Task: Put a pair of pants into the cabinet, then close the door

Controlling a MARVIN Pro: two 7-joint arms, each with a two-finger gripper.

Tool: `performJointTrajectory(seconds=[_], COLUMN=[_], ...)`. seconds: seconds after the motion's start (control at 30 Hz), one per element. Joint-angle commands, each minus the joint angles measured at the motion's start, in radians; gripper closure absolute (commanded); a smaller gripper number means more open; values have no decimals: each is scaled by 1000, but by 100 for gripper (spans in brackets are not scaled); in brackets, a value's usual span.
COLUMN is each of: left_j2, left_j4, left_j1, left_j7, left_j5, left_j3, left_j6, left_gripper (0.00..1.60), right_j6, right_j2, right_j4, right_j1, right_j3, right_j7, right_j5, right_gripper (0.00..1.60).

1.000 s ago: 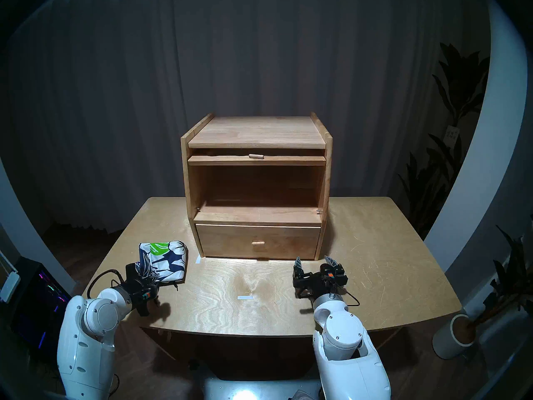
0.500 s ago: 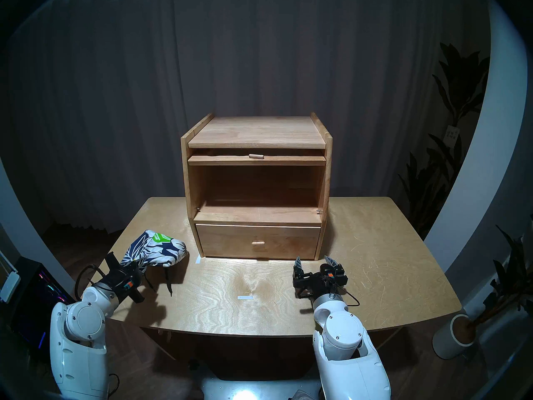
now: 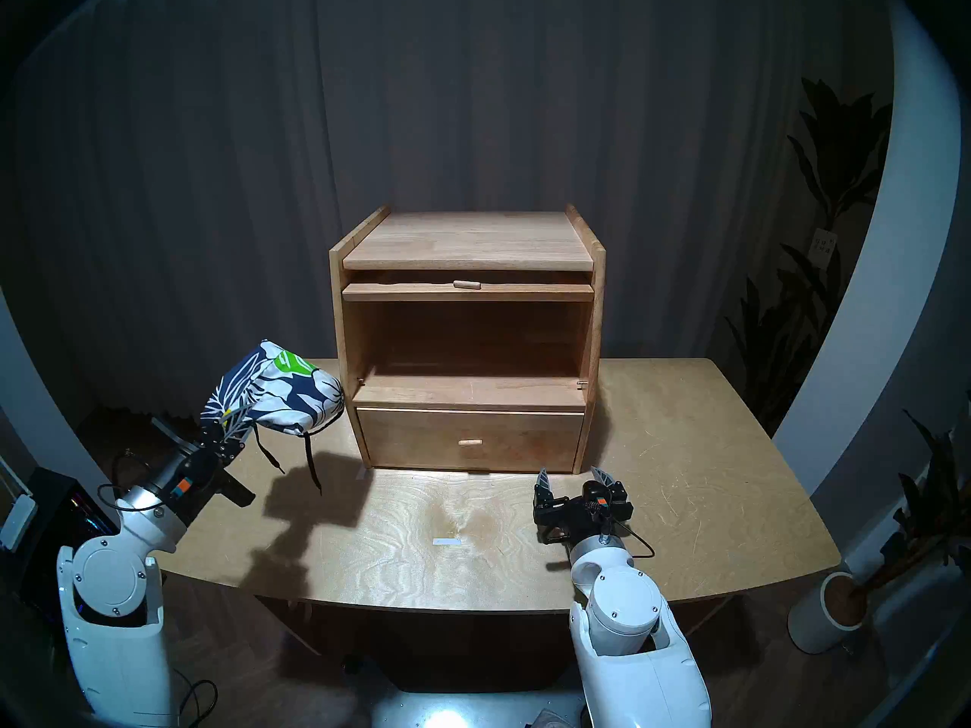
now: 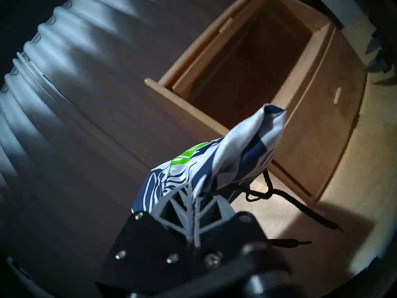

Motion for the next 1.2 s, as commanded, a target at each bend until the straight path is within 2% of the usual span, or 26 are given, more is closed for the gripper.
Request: performJointTrajectory(seconds=[0.0, 0.3, 0.4, 0.57, 0.7, 0.9, 0.97, 1.0, 1.13, 1.17], left_j2=[-12, 0, 27, 76, 115, 149, 169, 161, 182, 189], left_j4=[-122, -221, -229, -229, -229, -229, -229, -229, -229, -229], left_j1=[62, 146, 164, 150, 98, 27, 19, -16, -44, -68], left_j7=[-39, -161, -221, -306, -351, -378, -358, -362, -302, -278], left_j5=[-167, -402, -488, -588, -614, -592, -577, -554, -503, -473], left_j3=[-42, -73, -77, -41, 19, 109, 139, 152, 208, 238], left_j6=[-24, -2, 15, 75, 113, 173, 199, 227, 293, 332], left_gripper=[160, 160, 160, 160, 160, 160, 160, 160, 160, 160], right_j6=[-6, -7, -7, -7, -7, -6, -6, -6, -6, -6], right_j2=[-1, -1, -1, -1, 0, 0, 0, 0, 0, 0], right_j4=[-18, -21, -23, -26, -27, -28, -28, -28, -29, -28], right_j1=[8, 8, 7, 5, 4, 4, 3, 3, 3, 3], right_j3=[-1, -1, -1, -1, -1, -1, -1, -1, -1, -1], right_j7=[0, 0, 0, 0, 0, 0, 0, 0, 0, 0], right_j5=[0, 0, 0, 0, 0, 0, 0, 0, 0, 0], right_gripper=[0, 0, 0, 0, 0, 0, 0, 0, 0, 0])
